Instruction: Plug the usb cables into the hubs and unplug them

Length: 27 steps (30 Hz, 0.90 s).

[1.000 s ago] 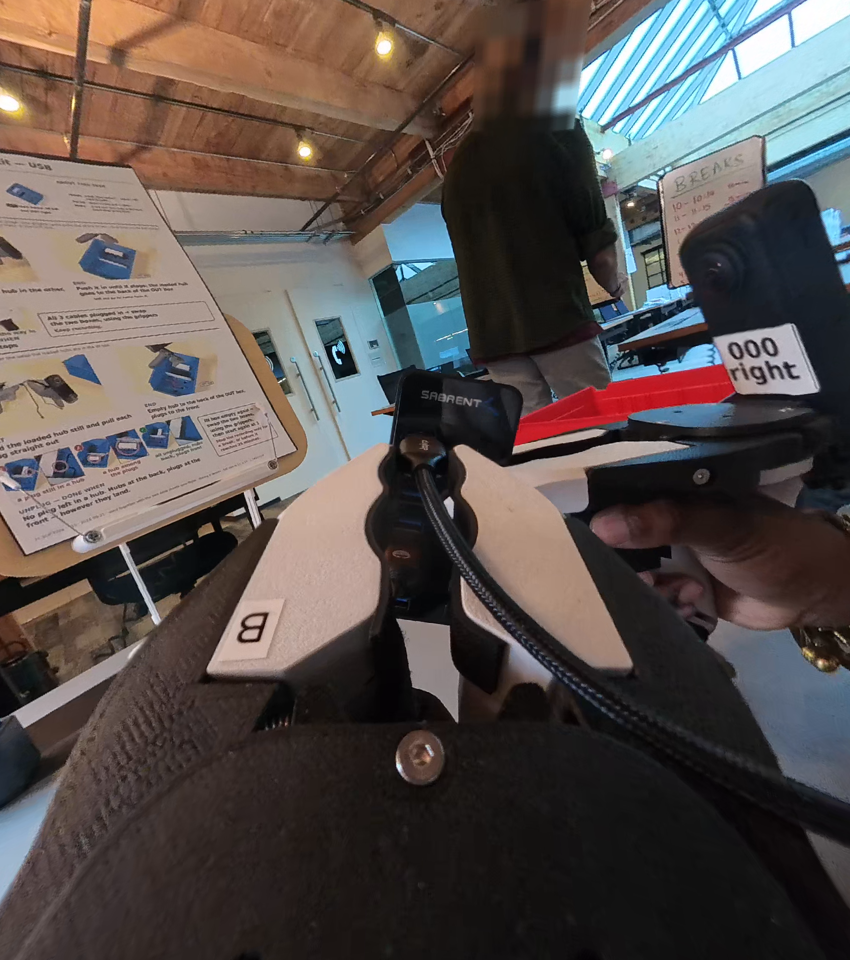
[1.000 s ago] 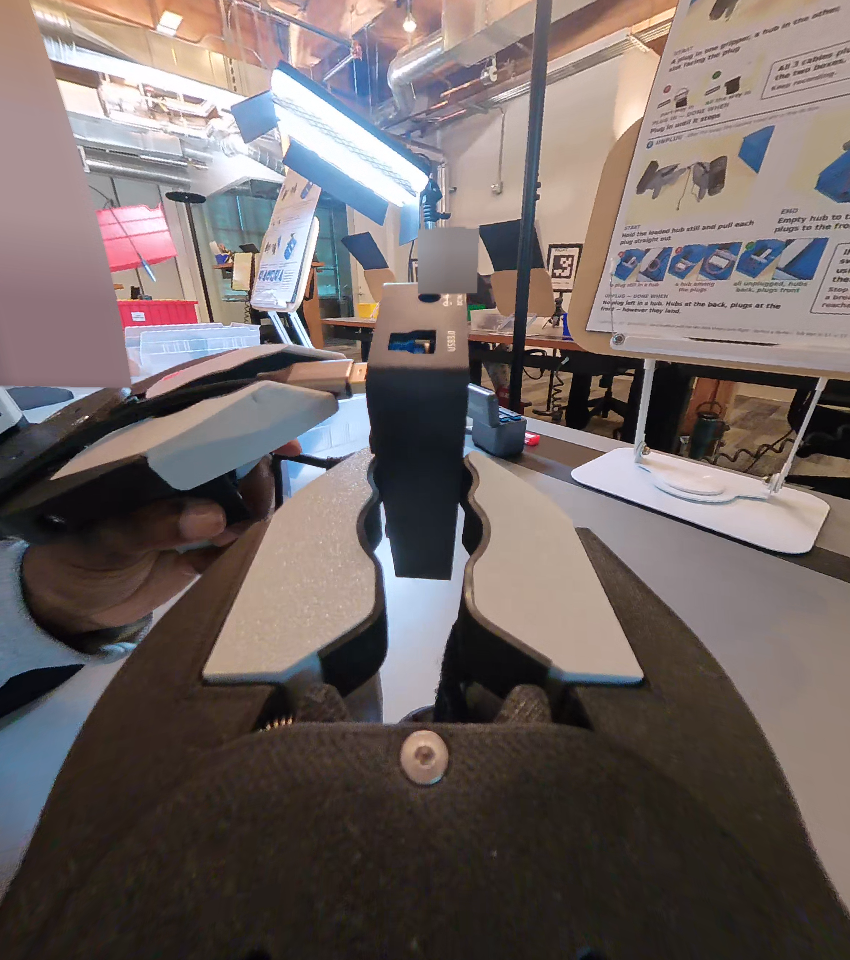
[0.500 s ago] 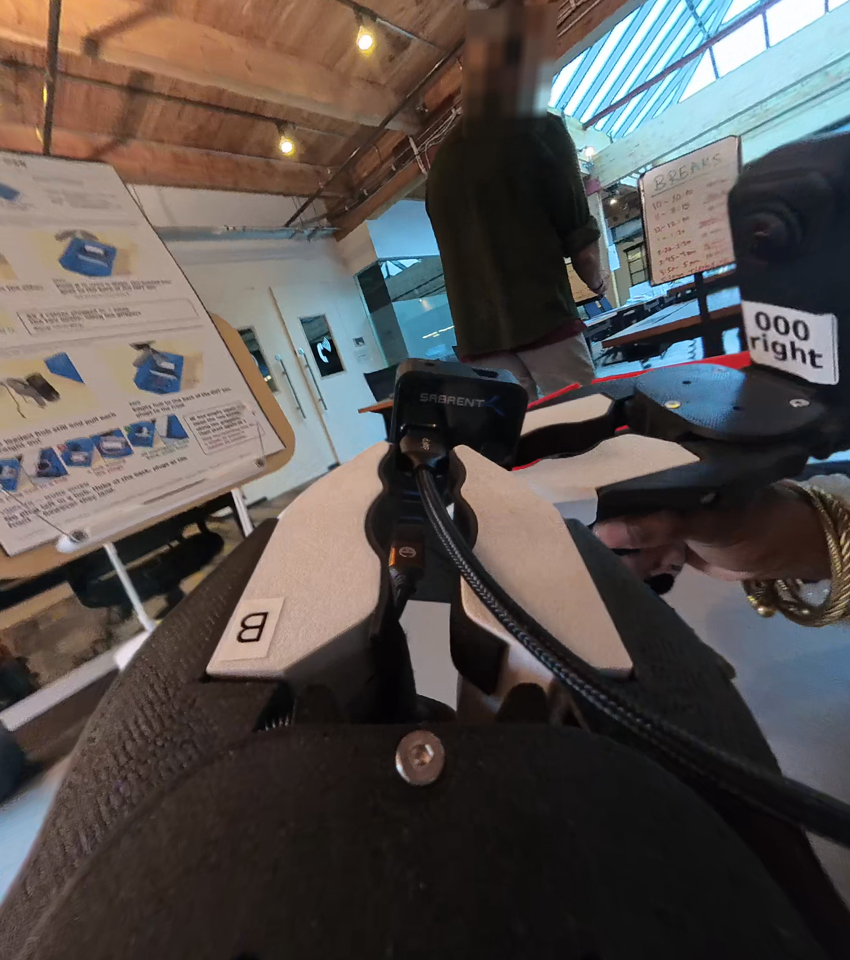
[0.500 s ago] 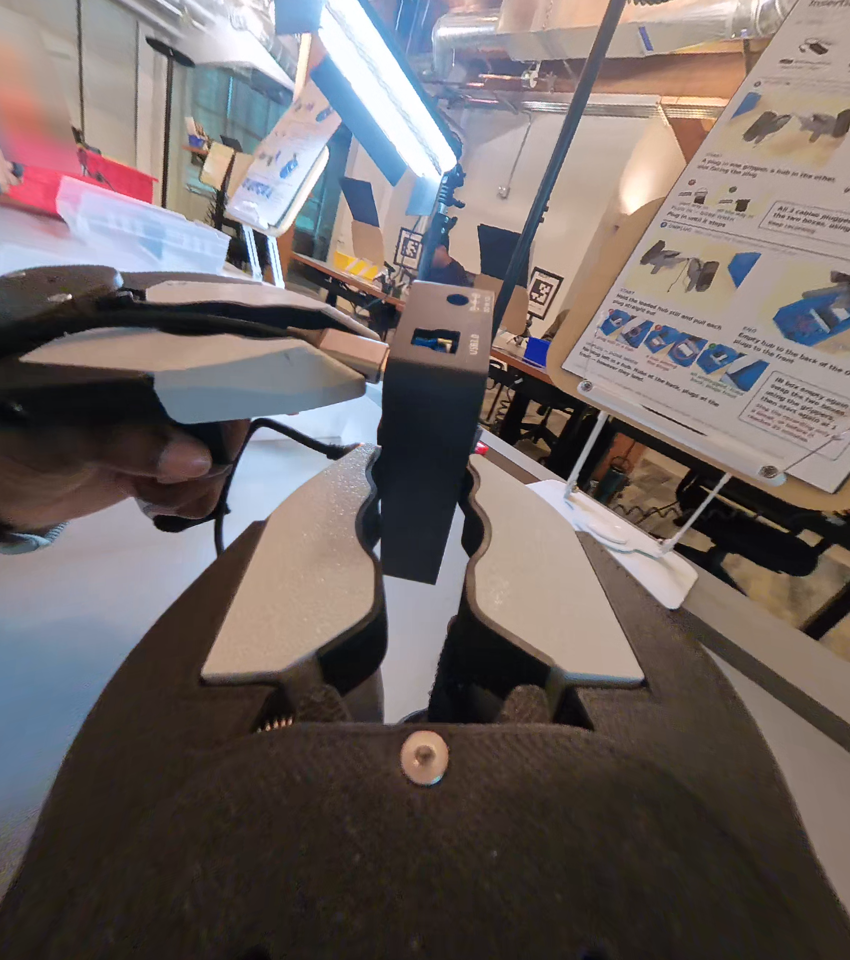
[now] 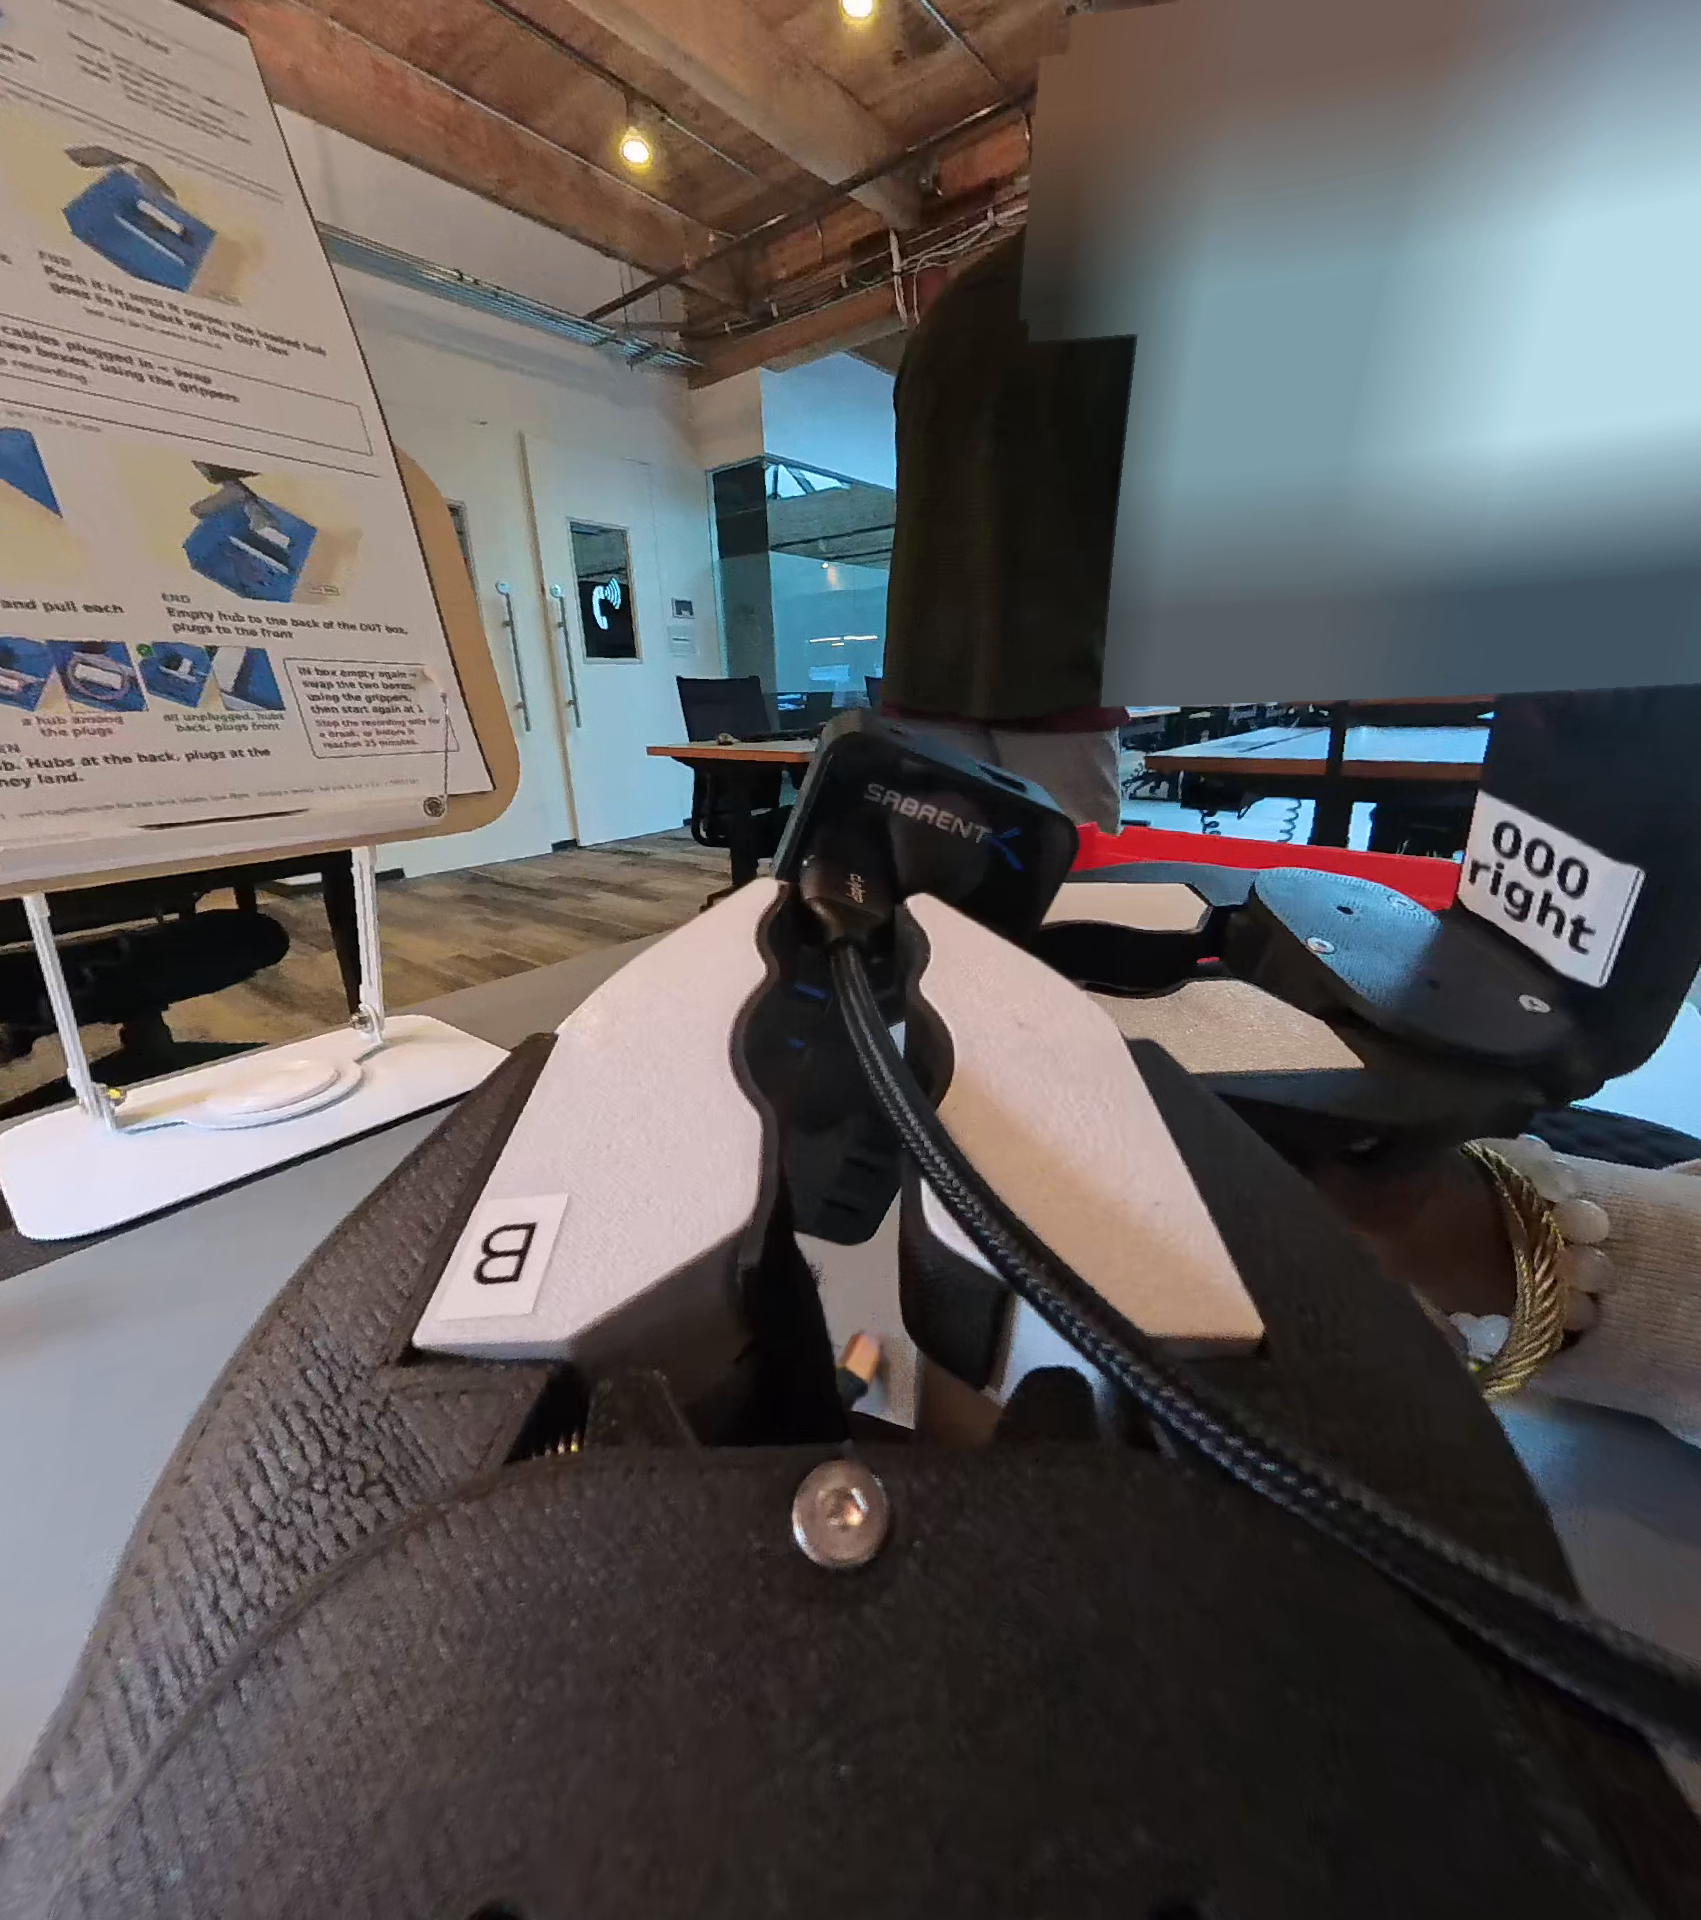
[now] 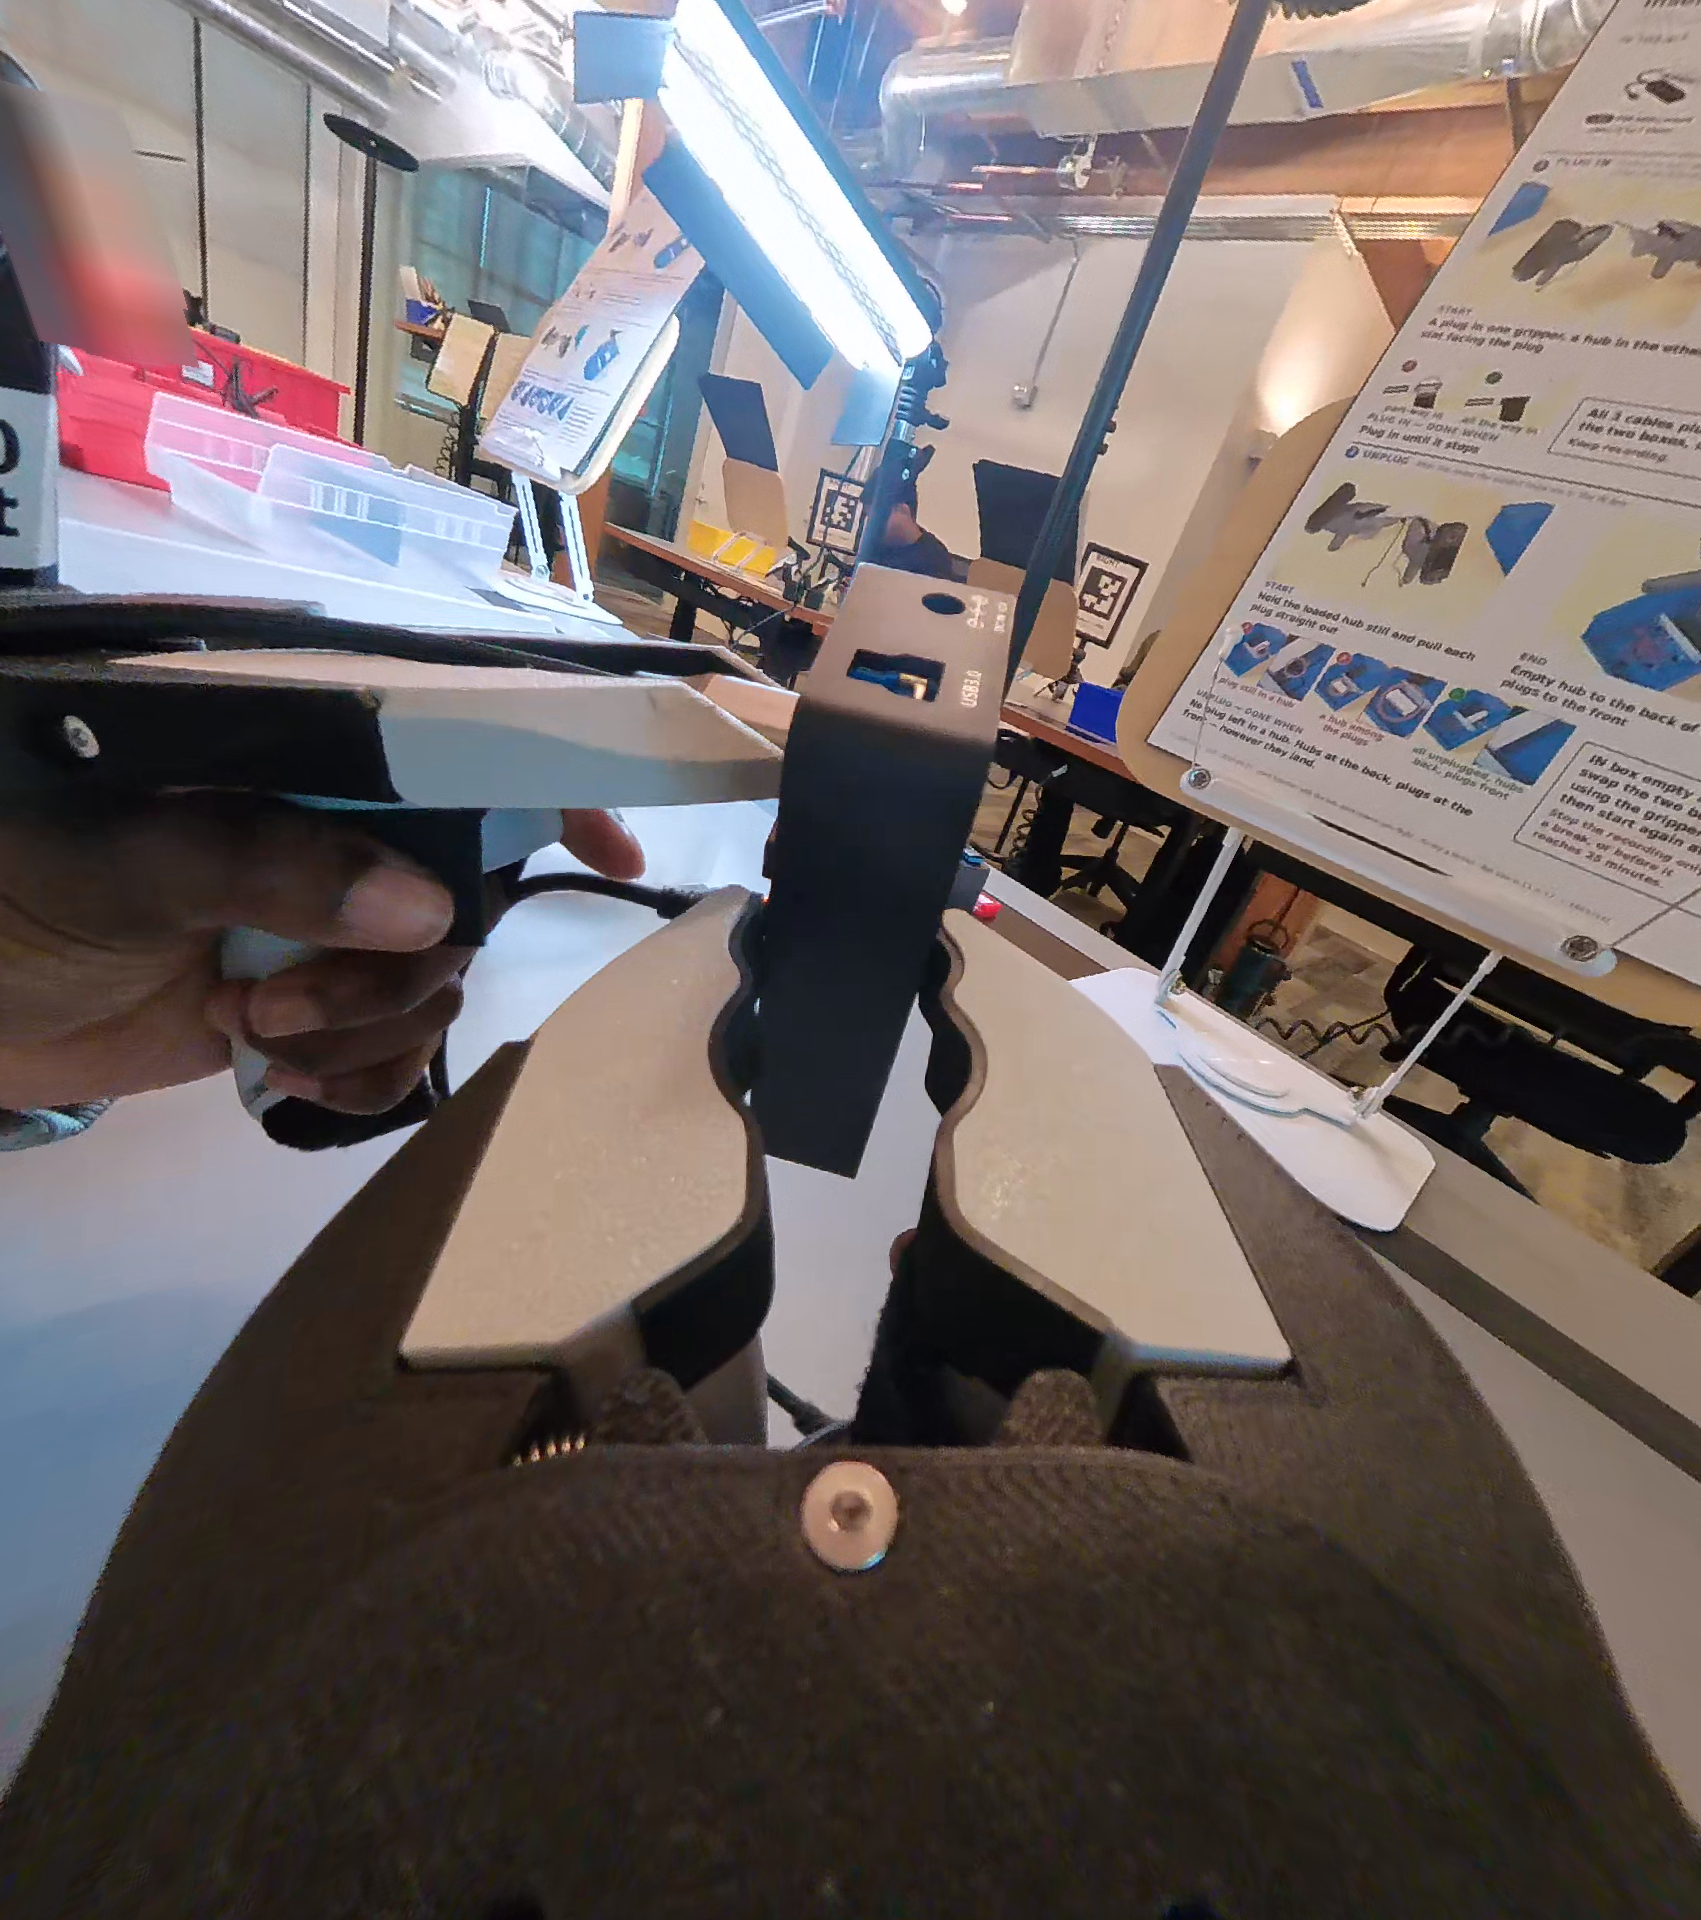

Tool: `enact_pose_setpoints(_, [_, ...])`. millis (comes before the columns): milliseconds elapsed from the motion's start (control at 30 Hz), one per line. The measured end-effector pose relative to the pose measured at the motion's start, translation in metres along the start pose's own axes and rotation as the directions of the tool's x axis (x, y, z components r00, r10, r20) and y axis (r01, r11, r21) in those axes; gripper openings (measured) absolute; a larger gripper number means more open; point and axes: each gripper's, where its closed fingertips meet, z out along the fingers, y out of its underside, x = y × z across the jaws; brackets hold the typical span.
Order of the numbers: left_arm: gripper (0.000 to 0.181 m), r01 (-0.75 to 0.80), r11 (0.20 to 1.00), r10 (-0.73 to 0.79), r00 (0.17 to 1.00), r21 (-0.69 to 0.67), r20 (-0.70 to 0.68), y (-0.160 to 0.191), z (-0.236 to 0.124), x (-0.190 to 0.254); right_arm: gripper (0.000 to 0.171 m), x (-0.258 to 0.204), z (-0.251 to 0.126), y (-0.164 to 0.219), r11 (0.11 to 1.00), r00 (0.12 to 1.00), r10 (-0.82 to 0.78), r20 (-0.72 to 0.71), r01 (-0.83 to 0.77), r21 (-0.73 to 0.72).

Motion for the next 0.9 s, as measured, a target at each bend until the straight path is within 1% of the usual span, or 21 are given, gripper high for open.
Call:
enact_pose_setpoints(100, [0.020,-0.015,1.000,0.015,1.000,-0.020,-0.010,0.000,0.002,0.001,0.028,0.001,0.002,-0.001,0.997,0.997,0.077,0.025,-0.077,0.014])
enact_pose_setpoints(133, [0.026,-0.018,1.000,0.017,0.999,-0.014,-0.028,-0.001,0.002,0.003,0.028,0.003,0.003,-0.002,0.996,0.995,0.093,0.025,-0.093,0.012])
enact_pose_setpoints(167, [0.037,-0.018,1.000,0.018,0.999,0.007,-0.051,-0.005,0.002,0.006,0.028,0.007,0.003,-0.001,0.995,0.995,0.101,0.007,-0.101,0.002])
enact_pose_setpoints(267, [0.052,-0.048,0.994,0.052,0.998,0.099,-0.045,-0.020,-0.005,0.006,0.028,0.030,-0.003,0.002,0.988,0.985,0.157,-0.074,-0.156,0.008])
enact_pose_setpoints(333, [0.055,-0.082,0.987,0.087,0.996,0.141,-0.027,-0.025,-0.009,0.003,0.028,0.048,-0.009,0.000,0.986,0.977,0.169,-0.130,-0.168,0.023])
enact_pose_setpoints(400, [0.058,-0.094,0.986,0.095,0.995,0.139,0.005,-0.024,-0.009,-0.005,0.028,0.066,-0.016,-0.006,0.987,0.968,0.163,-0.190,-0.158,0.043])
enact_pose_setpoints(467, [0.058,-0.058,0.988,0.053,0.998,0.147,0.037,-0.022,-0.011,-0.016,0.028,0.090,-0.028,-0.016,0.989,0.952,0.142,-0.272,-0.129,0.066])
enact_pose_setpoints(533, [0.058,0.019,0.986,-0.032,0.997,0.165,0.073,-0.021,-0.014,-0.030,0.028,0.122,-0.046,-0.031,0.991,0.919,0.126,-0.374,-0.097,0.096])
enact_pose_setpoints(600, [0.058,0.078,0.981,-0.100,0.988,0.177,0.116,-0.019,-0.017,-0.045,0.027,0.161,-0.071,-0.050,0.990,0.870,0.120,-0.479,-0.069,0.122])
enact_pose_setpoints(667, [0.058,0.106,0.977,-0.134,0.980,0.183,0.144,-0.017,-0.018,-0.054,0.028,0.203,-0.101,-0.071,0.989,0.802,0.116,-0.586,-0.040,0.141])
enact_pose_setpoints(800, [0.057,0.116,0.979,-0.142,0.978,0.168,0.153,-0.012,-0.017,-0.056,0.028,0.281,-0.175,-0.111,0.984,0.612,0.111,-0.783,0.045,0.175])
enact_pose_setpoints(900, [0.057,0.092,0.984,-0.115,0.982,0.152,0.151,-0.010,-0.015,-0.054,0.028,0.320,-0.229,-0.116,0.985,0.461,0.108,-0.881,0.069,0.157])
